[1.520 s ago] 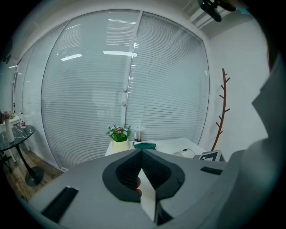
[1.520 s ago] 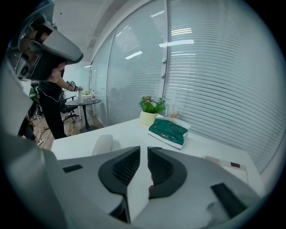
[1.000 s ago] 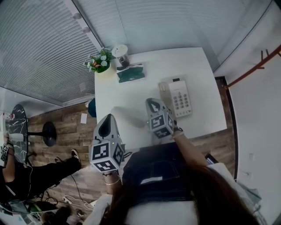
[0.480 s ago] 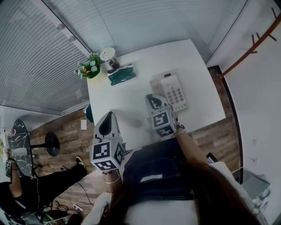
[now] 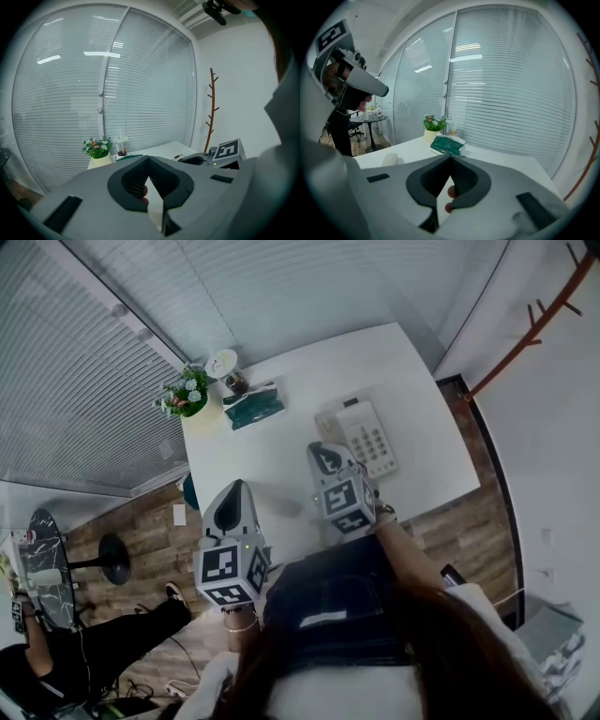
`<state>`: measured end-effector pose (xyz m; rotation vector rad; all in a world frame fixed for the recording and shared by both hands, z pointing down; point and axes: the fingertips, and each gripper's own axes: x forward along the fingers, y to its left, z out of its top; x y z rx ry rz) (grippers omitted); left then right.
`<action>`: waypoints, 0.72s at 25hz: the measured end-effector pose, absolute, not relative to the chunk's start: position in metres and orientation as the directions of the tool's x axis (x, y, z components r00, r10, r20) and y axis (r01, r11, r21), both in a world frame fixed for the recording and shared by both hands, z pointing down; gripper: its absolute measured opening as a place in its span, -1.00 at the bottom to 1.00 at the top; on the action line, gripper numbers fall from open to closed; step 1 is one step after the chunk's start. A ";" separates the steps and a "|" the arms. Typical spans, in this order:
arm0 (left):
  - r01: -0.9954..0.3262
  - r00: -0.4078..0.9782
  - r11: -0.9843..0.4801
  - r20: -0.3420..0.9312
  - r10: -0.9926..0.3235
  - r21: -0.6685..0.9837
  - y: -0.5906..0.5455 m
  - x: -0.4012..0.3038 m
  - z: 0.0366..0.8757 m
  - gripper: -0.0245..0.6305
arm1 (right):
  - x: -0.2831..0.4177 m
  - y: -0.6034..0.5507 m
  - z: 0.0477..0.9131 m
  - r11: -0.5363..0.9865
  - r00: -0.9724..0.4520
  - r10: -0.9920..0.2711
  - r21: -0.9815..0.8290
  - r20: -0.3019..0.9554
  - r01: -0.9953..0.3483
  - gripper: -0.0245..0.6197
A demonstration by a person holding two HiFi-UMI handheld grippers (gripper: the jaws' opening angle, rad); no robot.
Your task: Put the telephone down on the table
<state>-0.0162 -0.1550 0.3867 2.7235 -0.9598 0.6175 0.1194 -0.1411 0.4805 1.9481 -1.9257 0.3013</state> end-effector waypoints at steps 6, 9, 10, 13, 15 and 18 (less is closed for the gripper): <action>-0.626 0.707 -0.779 0.444 -0.550 0.032 -0.153 -0.009 0.391 -0.93 | 0.121 -0.140 0.487 0.025 0.024 -0.900 0.106 0.435 -0.994 -0.93; -0.624 0.707 -0.781 0.448 -0.548 0.031 -0.152 -0.007 0.391 -0.93 | 0.119 -0.140 0.489 0.035 0.012 -0.896 0.098 0.444 -0.995 -0.93; -0.625 0.706 -0.780 0.449 -0.548 0.029 -0.151 -0.008 0.392 -0.93 | 0.118 -0.139 0.489 0.039 0.009 -0.895 0.097 0.446 -0.995 -0.93; -0.629 0.701 -0.776 0.454 -0.550 0.031 -0.149 -0.009 0.394 -0.93 | 0.116 -0.138 0.492 0.049 0.000 -0.893 0.097 0.450 -0.994 -0.93; -0.632 0.700 -0.774 0.453 -0.553 0.032 -0.148 -0.009 0.395 -0.93 | 0.116 -0.138 0.492 0.053 -0.003 -0.894 0.099 0.448 -0.994 -0.93; -0.639 0.695 -0.769 0.452 -0.559 0.031 -0.145 -0.011 0.397 -0.93 | 0.114 -0.135 0.491 0.063 -0.007 -0.893 0.109 0.451 -0.992 -0.93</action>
